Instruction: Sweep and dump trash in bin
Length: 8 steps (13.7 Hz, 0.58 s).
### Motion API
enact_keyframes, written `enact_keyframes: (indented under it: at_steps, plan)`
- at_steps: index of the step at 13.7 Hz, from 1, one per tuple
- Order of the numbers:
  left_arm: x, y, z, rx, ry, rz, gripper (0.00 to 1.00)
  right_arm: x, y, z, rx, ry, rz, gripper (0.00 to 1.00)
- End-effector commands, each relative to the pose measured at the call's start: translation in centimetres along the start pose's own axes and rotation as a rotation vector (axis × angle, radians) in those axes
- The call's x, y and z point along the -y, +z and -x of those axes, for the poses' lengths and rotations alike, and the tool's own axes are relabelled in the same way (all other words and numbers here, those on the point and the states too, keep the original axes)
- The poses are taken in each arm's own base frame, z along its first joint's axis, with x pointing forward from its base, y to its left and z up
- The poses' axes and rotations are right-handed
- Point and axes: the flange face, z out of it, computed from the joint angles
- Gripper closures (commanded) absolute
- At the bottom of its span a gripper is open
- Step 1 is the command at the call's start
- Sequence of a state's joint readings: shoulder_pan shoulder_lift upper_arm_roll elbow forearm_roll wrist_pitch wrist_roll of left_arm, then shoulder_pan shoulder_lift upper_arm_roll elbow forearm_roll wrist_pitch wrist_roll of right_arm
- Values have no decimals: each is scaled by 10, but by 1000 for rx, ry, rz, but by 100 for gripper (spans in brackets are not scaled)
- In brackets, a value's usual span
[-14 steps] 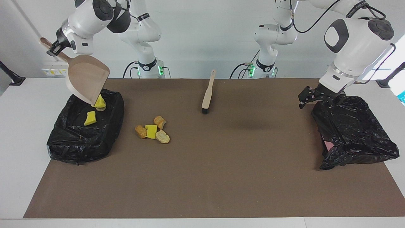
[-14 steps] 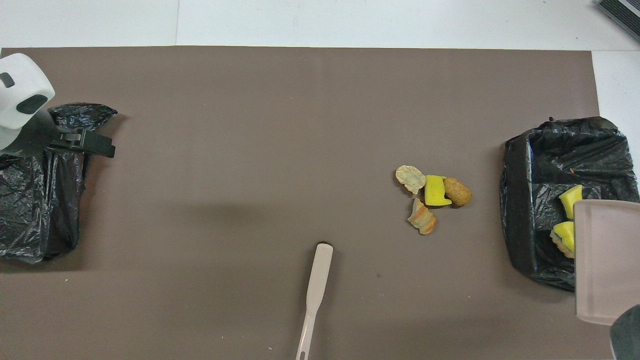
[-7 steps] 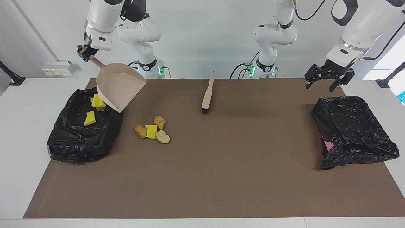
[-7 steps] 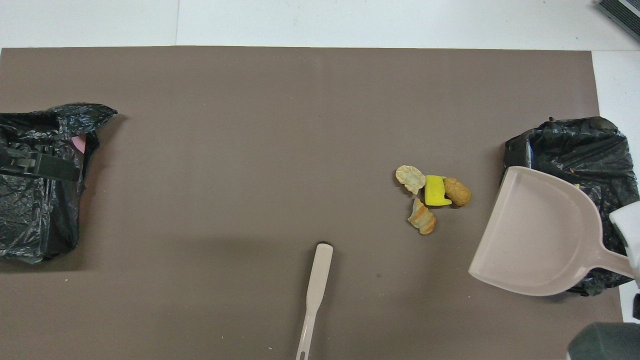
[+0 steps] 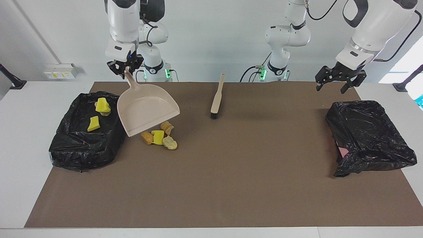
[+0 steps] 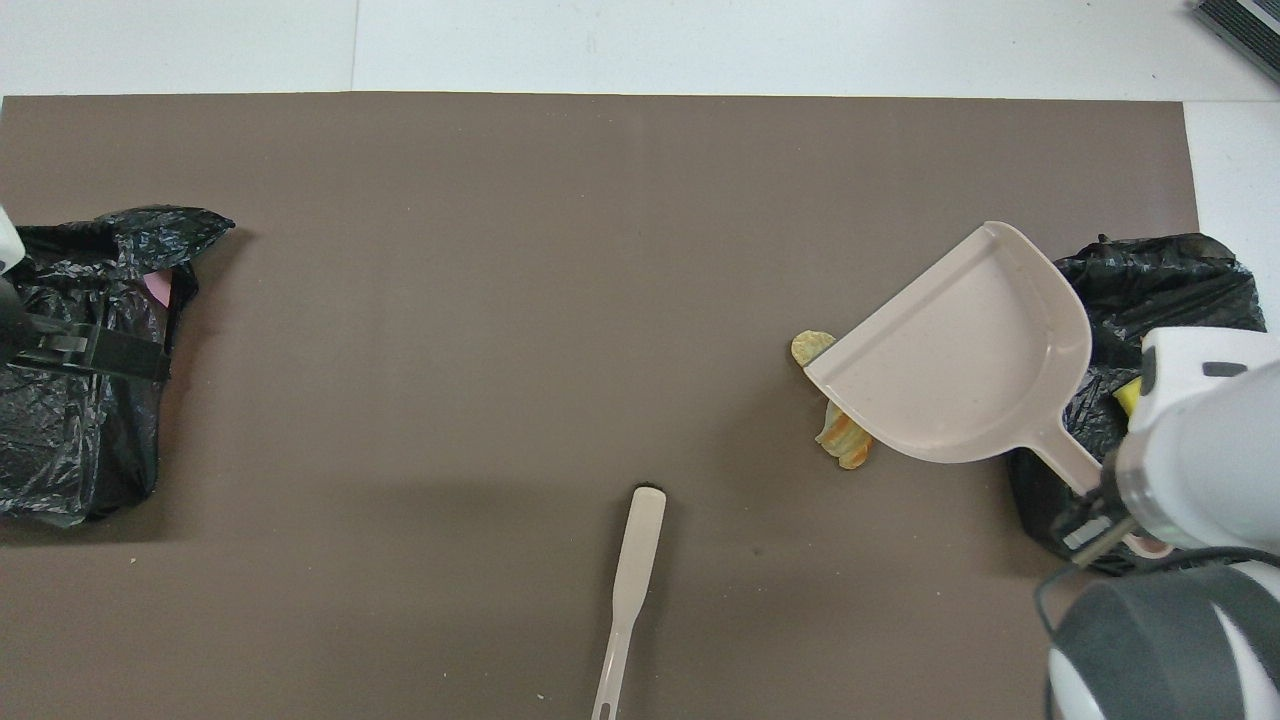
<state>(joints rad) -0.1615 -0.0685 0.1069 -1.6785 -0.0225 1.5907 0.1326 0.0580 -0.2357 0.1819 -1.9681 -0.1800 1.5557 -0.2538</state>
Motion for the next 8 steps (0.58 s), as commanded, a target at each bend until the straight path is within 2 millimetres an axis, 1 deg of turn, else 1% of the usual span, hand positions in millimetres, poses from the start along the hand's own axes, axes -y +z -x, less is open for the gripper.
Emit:
enact_keyframes:
  at_steps: [1, 3, 5, 6, 7, 8]
  plan:
    - [10, -3, 8, 9, -12, -14, 0, 28, -2, -49, -33, 154, -76, 100]
    - [11, -3, 8, 7, -13, -14, 0, 56, 12, -82, -56, 257, -107, 100]
    - [7, -2, 7, 9, -4, -14, 0, 91, 26, -133, -37, 310, -125, 100]
    - [7, -2, 7, 9, -4, -14, 0, 101, 28, -153, -43, 349, -139, 100]
    - [8, -2, 7, 9, -6, -14, 0, 105, 27, -170, -44, 402, -157, 100]
    - [9, -3, 8, 7, -10, -14, 0, 116, 30, -184, -39, 433, -177, 100]
